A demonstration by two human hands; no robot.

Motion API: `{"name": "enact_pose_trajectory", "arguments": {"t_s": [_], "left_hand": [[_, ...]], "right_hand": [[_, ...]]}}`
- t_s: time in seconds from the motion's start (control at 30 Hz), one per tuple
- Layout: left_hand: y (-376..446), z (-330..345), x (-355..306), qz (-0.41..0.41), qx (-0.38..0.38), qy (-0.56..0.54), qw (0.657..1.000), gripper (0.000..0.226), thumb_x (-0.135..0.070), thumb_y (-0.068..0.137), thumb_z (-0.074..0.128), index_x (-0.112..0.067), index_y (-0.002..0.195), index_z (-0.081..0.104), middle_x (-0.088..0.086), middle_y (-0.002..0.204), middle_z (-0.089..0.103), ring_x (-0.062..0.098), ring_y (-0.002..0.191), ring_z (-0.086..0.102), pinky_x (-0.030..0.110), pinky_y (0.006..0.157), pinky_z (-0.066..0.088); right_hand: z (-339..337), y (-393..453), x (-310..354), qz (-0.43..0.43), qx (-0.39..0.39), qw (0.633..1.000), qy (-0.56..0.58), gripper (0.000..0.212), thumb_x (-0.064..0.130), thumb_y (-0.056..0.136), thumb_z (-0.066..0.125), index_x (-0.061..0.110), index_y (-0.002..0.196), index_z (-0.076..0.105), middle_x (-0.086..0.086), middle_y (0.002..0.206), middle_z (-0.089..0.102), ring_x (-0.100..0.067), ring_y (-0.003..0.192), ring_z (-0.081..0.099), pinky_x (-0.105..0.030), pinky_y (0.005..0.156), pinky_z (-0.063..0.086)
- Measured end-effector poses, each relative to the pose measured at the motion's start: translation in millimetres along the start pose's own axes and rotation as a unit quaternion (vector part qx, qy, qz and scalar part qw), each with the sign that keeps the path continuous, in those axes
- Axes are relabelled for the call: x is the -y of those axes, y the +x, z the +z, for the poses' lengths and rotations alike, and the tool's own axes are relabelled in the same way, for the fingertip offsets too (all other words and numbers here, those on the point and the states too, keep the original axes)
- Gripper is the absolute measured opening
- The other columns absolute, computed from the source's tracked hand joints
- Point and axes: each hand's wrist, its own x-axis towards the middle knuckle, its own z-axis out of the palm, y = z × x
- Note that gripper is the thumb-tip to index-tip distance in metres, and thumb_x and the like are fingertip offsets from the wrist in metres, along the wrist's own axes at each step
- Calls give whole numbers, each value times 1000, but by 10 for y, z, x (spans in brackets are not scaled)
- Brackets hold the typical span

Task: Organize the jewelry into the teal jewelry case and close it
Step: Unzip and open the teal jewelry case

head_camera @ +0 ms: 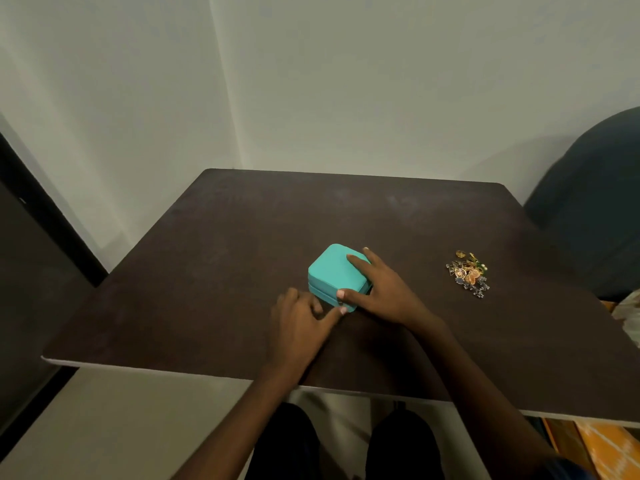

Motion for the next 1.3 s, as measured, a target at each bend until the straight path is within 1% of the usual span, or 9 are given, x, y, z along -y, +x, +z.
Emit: {"name": "enact_pose_trajectory", "arguments": {"t_s": [0.07,0.2,0.33,0.47,0.57,0.83,0.93,1.17,1.3], "left_hand": [[-10,36,-88,12,14,95,995,52,-73,74,50,-23,84,60,-6,95,54,13,93,48,27,78,35],[17,141,-244,23,-6,135,991,61,-72,79,44,-19,102,61,-1,107,62,16,98,54,30,82,37],[-15,273,-280,57,-20,124,990,39,-51,90,47,-17,98,63,2,101,64,18,93,57,33,79,40],[-59,370,-239,153,-69,149,974,14,-30,81,62,-16,81,66,2,76,67,16,69,62,29,60,46],[-48,367,-243,206,-65,150,965,6,-24,80,62,-18,79,64,-1,73,65,14,65,60,27,58,44],[161,-90,169,159,-57,221,961,17,-27,91,53,-17,85,65,2,86,66,20,78,57,32,70,41],[256,-109,212,152,-21,214,965,25,-29,96,42,-16,97,63,3,99,64,20,90,56,33,80,39],[481,-48,292,172,-34,209,962,24,-26,90,48,-15,77,65,5,75,64,24,69,58,34,64,42],[625,-22,242,176,-21,192,965,24,-25,94,47,-13,82,65,6,84,64,26,77,57,34,69,37]], "right_hand": [[-33,29,-22,-10,11,1000,-18,80,61,82,53,30,148,18,0,159,3,-26,142,19,-43,112,25],[-166,78,-103,-39,39,998,-25,78,57,81,59,31,146,24,0,159,9,-27,140,24,-42,110,31],[-281,136,-170,-57,68,995,-36,76,54,80,61,31,145,27,0,158,11,-28,139,27,-40,107,37],[-306,158,-184,-72,74,993,-47,73,47,84,62,29,145,27,-1,158,10,-28,140,25,-40,109,36],[-292,149,-203,-73,73,994,-37,75,50,82,62,29,145,28,-1,158,11,-28,140,25,-41,109,36],[-325,162,-228,-85,74,993,-35,75,51,81,62,30,144,29,2,158,13,-26,140,24,-40,109,33],[-343,181,-232,-87,83,992,-44,74,49,81,64,31,144,29,3,158,14,-25,140,26,-37,107,34],[-516,256,-256,-116,124,982,-85,75,50,77,64,33,143,31,4,157,16,-22,138,29,-30,104,29],[-612,313,-258,-128,160,973,-102,73,46,77,61,33,143,31,5,157,15,-20,142,23,-33,109,26]]}}
